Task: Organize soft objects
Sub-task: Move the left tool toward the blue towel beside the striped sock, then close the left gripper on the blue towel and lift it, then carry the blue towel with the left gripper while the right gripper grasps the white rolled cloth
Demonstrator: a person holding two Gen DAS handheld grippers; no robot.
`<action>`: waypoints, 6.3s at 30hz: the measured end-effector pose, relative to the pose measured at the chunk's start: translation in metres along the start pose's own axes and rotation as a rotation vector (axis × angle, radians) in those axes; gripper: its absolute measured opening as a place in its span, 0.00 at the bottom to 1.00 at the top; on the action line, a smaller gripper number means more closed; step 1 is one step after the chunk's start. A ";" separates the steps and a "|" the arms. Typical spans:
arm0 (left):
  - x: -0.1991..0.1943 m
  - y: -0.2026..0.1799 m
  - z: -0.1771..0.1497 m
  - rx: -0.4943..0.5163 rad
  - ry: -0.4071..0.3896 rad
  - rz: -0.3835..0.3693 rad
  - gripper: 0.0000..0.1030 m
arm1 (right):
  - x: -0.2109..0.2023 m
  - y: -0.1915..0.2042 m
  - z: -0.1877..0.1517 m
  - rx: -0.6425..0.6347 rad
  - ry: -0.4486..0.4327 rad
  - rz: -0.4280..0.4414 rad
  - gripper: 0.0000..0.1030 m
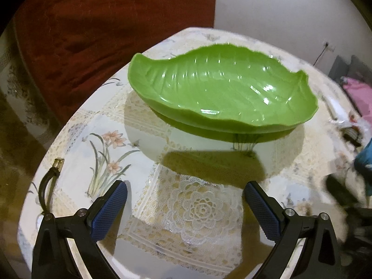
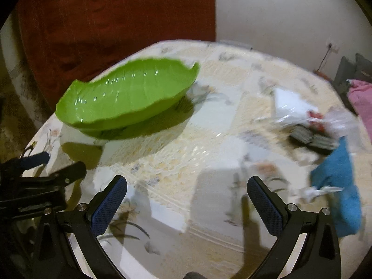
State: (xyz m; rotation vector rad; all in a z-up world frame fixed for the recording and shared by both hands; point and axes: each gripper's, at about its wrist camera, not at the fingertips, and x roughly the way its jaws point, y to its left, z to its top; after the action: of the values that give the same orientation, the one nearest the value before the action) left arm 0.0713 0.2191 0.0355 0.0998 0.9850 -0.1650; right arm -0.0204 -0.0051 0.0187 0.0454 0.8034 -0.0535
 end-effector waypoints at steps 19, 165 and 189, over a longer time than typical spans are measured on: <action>-0.046 -0.060 0.004 0.091 -0.154 -0.015 1.00 | -0.078 -0.111 -0.025 0.195 -0.142 -0.091 1.00; -0.025 -0.252 0.002 0.217 0.058 -0.568 0.46 | -0.089 -0.258 -0.072 0.491 -0.002 -0.136 1.00; -0.037 -0.200 0.005 0.160 0.000 -0.523 0.46 | -0.017 -0.226 -0.007 0.420 0.048 -0.097 0.66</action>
State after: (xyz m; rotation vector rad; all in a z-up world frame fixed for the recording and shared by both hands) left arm 0.0186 0.0250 0.0675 -0.0139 0.9810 -0.7236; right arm -0.0520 -0.2298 0.0213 0.4062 0.8313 -0.3133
